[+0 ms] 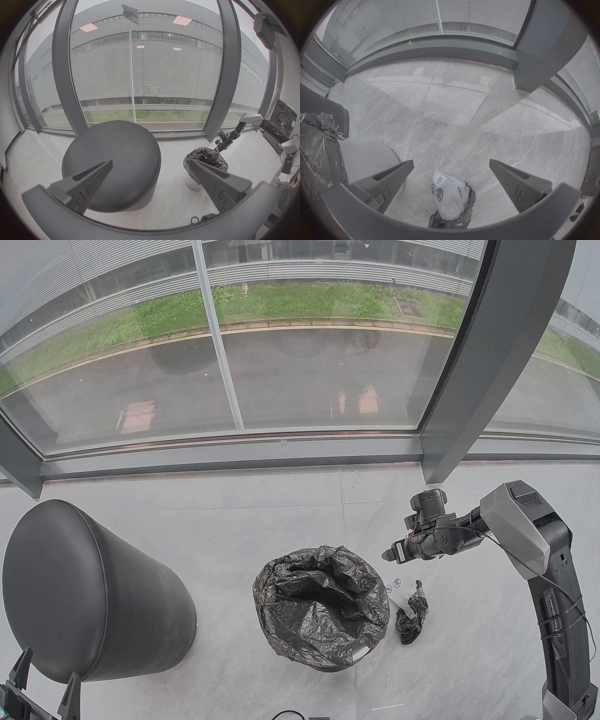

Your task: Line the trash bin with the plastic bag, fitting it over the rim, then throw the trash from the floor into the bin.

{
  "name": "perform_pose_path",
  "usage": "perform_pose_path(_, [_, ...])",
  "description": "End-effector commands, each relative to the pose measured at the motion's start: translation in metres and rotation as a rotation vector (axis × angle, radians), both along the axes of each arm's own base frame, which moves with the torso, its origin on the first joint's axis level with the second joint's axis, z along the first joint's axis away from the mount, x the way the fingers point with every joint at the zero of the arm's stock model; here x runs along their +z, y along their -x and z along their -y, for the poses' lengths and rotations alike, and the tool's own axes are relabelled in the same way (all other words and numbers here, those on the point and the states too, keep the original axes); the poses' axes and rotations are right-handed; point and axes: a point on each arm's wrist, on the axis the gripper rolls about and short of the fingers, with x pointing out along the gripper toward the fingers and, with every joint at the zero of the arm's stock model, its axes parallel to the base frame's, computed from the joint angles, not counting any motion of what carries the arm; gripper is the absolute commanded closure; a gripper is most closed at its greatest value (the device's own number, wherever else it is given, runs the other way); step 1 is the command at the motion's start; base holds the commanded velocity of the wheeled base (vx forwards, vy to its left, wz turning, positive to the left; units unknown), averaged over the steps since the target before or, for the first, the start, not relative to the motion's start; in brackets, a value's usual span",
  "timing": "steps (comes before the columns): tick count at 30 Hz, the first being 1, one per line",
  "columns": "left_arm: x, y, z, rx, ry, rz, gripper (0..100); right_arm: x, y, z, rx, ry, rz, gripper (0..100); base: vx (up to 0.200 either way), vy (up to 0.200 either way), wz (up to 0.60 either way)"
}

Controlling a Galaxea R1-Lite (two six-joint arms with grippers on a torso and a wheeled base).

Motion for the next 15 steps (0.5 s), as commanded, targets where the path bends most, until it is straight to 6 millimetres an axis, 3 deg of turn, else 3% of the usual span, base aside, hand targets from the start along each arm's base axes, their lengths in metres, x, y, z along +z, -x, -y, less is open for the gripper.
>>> perform_pose_path(1, [-0.0048,0.0000,0.0000,0.000,0.001,0.000,0,0.0008,-0.0075,-0.0033,-0.006,0.003,-0.012,0,0.000,0.000,0.00])
perform_pose_path(15, [-0.0048,0.0000,0.0000,0.000,0.001,0.000,0,-0.0034,-0.0158,-0.0065,-0.020,0.034,-0.170,0,0.000,0.000,0.00])
